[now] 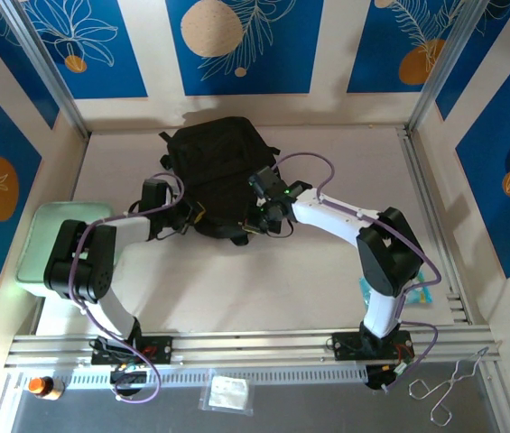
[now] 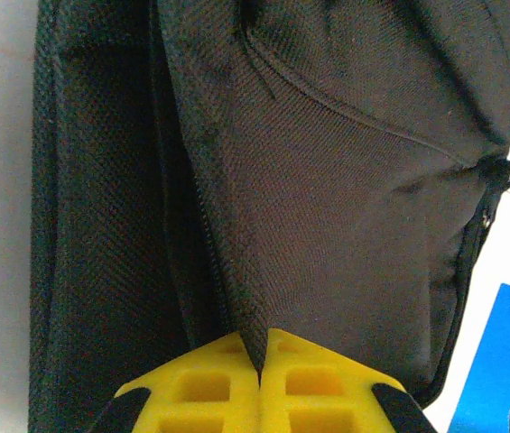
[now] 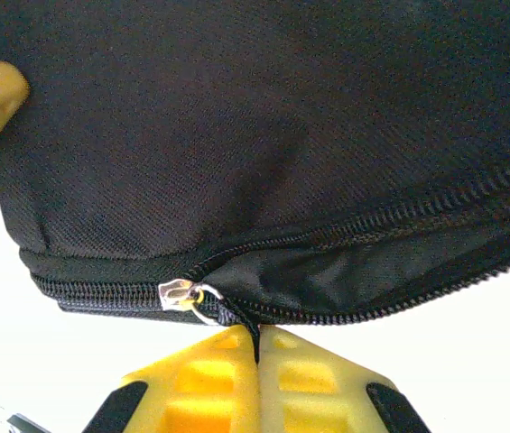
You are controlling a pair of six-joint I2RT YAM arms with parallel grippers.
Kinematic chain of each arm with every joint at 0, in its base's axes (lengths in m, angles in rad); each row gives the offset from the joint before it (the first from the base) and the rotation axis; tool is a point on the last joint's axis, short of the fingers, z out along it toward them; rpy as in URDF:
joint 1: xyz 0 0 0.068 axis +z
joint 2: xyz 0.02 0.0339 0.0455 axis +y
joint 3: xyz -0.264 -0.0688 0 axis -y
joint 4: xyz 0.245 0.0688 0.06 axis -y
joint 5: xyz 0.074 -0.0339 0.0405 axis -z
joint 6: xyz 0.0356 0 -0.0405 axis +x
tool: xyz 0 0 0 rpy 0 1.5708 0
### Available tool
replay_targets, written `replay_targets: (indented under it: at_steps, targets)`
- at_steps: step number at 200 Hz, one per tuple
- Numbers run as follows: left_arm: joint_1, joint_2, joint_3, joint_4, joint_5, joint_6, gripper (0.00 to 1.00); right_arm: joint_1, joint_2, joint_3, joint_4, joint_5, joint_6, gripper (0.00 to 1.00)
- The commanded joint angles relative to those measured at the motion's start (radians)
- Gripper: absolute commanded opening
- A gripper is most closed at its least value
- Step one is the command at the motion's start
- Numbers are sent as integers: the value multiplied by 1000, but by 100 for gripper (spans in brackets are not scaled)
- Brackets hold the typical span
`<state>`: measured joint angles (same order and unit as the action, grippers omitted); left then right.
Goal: Pack the student bag
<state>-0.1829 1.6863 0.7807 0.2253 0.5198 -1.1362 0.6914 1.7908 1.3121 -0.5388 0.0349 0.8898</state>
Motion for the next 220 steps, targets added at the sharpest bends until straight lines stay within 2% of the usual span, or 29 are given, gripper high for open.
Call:
replay_targets:
  at_steps: [1, 57, 78, 99, 148, 181, 196, 220]
  targets:
    - [5, -1, 22, -73, -39, 56, 0, -44, -63, -32, -90, 80, 31, 0]
    - [5, -19, 61, -160, -53, 139, 0, -128, -146, -75, -112, 182, -28, 0]
    - [6, -16, 76, -174, -39, 159, 0, -135, -167, -87, -80, 143, -64, 0]
    - [6, -7, 95, -184, -14, 181, 0, -125, -174, -85, -8, 11, -135, 0]
    - [6, -4, 168, -297, -59, 264, 0, 3, -210, -15, 70, -31, -312, 0]
    - [5, 21, 184, -292, -54, 263, 0, 40, -195, 13, 123, -150, -351, 0]
    - [5, 23, 181, -293, -64, 266, 0, 46, -181, 12, 112, -114, -324, 0]
    - [11, 14, 178, -324, -106, 288, 0, 4, -160, -13, 32, 14, -235, 0]
